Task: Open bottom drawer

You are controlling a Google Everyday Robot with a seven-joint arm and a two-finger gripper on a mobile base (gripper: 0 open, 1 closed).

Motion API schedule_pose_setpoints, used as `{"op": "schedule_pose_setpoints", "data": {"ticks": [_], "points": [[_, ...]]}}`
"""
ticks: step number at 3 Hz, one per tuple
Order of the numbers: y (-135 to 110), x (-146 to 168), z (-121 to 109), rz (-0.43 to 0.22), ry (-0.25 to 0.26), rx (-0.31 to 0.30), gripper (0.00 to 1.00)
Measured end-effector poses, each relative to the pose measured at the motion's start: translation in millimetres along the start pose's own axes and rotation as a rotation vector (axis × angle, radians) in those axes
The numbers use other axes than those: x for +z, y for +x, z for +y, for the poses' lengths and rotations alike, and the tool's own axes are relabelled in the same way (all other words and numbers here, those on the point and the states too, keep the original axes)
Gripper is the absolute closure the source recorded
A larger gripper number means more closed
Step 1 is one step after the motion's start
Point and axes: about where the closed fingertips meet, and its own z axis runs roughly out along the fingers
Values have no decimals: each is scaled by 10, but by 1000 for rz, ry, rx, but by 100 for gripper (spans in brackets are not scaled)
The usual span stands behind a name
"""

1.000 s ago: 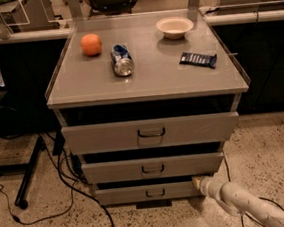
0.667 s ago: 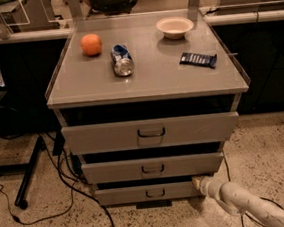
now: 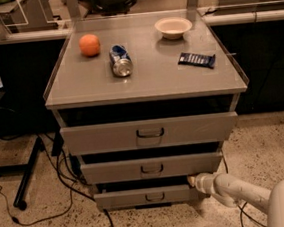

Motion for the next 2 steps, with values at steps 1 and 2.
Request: {"op": "schedule_pose_setpoints", "data": {"ticks": [1, 2], "points": [[-10, -32, 58, 12, -15, 6, 100], [9, -48, 56, 12, -15, 6, 100]]}}
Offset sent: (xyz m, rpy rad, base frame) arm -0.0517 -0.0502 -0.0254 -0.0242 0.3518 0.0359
